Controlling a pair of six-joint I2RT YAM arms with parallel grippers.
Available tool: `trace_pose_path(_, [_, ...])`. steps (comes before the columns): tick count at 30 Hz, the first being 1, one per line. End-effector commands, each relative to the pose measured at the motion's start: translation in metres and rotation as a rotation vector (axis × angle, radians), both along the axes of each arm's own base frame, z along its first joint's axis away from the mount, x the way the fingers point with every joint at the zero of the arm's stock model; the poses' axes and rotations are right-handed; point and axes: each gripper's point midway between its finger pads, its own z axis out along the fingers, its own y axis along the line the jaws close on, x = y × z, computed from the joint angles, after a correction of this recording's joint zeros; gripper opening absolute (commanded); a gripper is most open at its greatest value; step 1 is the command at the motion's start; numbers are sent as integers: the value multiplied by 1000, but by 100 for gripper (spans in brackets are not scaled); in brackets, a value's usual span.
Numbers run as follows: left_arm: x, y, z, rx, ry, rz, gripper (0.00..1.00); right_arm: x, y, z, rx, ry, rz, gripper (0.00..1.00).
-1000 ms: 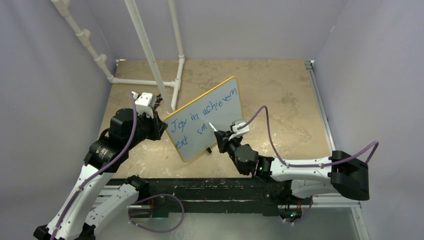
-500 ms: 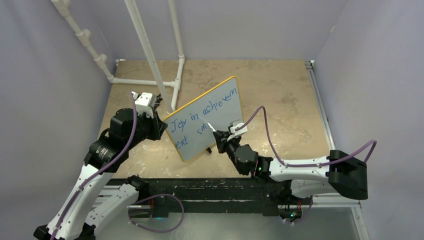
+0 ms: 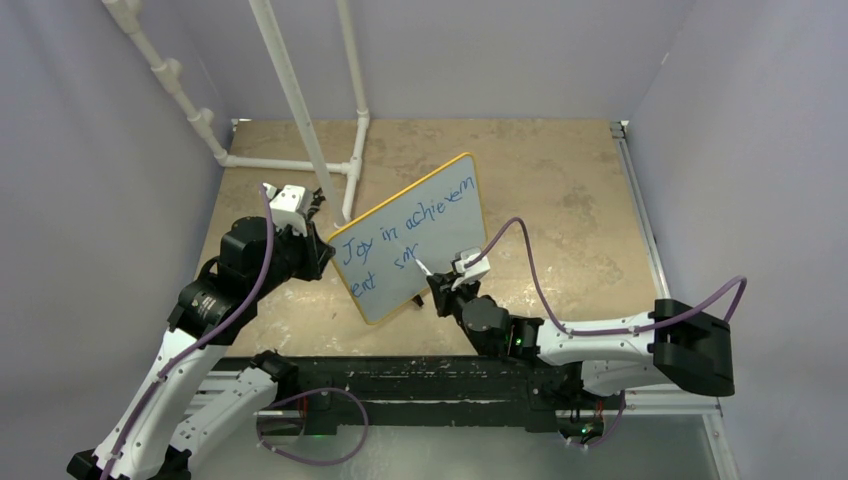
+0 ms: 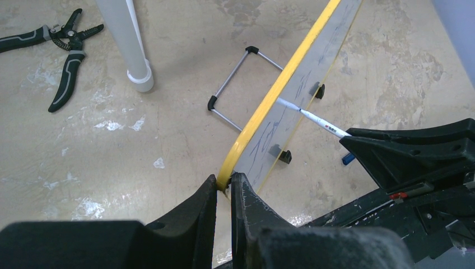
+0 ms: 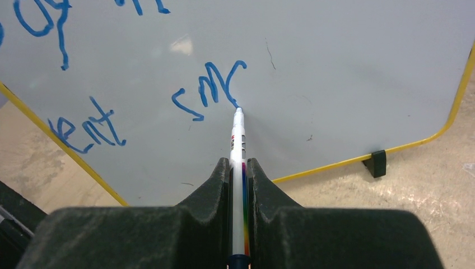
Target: Write a sentence on the whiteboard
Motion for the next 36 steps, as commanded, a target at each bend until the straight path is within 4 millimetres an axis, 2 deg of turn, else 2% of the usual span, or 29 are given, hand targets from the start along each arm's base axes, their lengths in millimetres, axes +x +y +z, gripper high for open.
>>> trace_pose_path(1, [2,-1,15,-28,-27,8,0,4,-7,1,-6,-2,-48,0])
trace_pose_path(11, [2,-1,16,-30,-27,9,0,14,-3,39,26,-102,-70,0])
trace_pose_path(19, [1,-1,15,-29,-26,9,0,15,-2,48,38,-121,-67,0])
trace_pose_path(24, [1,-1,14,-28,-24,9,0,15,-2,45,36,-117,-67,0])
trace_pose_path(36, [0,0,14,-27,-25,12,0,13,-4,1,-21,-22,-82,0])
